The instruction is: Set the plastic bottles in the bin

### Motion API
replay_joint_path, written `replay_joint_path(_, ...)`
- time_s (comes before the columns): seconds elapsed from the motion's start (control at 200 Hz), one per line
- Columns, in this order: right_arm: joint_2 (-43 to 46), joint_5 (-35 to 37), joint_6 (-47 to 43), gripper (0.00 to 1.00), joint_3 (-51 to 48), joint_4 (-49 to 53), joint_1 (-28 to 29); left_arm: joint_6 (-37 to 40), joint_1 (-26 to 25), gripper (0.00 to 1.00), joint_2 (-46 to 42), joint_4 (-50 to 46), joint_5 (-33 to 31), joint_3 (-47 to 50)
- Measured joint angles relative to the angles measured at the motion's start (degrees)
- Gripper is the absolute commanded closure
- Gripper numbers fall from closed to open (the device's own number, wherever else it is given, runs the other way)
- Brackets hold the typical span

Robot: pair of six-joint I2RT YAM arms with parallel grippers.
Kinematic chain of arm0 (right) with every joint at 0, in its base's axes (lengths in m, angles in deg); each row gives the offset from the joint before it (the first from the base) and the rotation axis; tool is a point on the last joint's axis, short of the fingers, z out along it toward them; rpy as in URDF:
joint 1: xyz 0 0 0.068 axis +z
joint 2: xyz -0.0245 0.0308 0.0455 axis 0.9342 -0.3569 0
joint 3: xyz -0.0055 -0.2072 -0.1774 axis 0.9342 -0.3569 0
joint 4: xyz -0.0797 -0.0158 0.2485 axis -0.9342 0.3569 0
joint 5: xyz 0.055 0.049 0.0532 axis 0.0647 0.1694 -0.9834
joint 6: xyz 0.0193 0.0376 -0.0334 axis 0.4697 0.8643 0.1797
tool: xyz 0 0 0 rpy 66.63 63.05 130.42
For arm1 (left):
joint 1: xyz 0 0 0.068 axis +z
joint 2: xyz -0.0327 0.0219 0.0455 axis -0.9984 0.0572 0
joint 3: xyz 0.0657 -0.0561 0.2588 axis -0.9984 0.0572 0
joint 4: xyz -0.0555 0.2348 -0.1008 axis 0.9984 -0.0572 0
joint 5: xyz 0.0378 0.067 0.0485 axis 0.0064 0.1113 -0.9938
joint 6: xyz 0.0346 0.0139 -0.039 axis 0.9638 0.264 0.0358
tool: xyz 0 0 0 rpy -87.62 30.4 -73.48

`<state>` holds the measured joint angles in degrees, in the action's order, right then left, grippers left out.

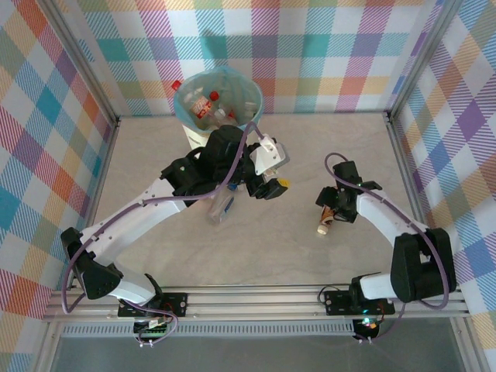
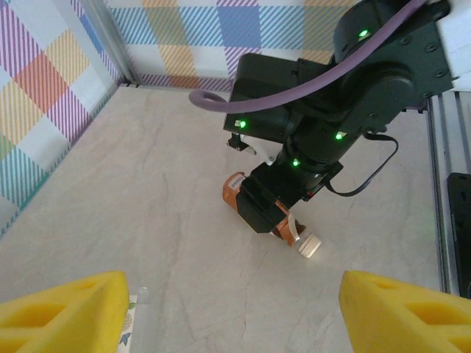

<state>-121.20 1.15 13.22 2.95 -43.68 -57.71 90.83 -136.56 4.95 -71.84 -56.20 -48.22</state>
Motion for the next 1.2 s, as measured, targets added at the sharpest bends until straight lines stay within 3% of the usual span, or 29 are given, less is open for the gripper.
replay_joint_path(0.255,-6.5,-1.4,-0.4,0.35,-0.7,-4.0,-0.5,0.2,0.0,0.24,0.0,-0.4,-1.3,0.0)
replay_joint_path(0.48,-6.8,-2.7,-1.2,0.44,-0.8,-5.2,-0.6,-0.3,0.0,0.24,0.0,-0.2,-4.8,0.0)
replay_joint_path(0.685,0.9,-4.8,-2.0,0.45,-0.7,-3.8,-0.6,-6.4,1.3,0.25,2.1,-0.1,-10.7,-3.2)
replay_joint_path(0.845,9.3,-10.3,-3.7,0.47,1.8,-3.6,-0.4,-17.5,7.8,0.25,5.2,0.3,-14.6,-7.1)
replay_joint_path(1.0,16.3,-17.9,-5.4,0.46,5.6,-7.0,1.8,-28.3,14.7,0.23,6.4,1.0,-12.1,-8.2)
replay_joint_path(1.2,20.7,-26.2,-10.0,0.46,11.3,-13.3,9.2,-35.5,15.0,0.22,6.5,1.5,-1.3,-11.4)
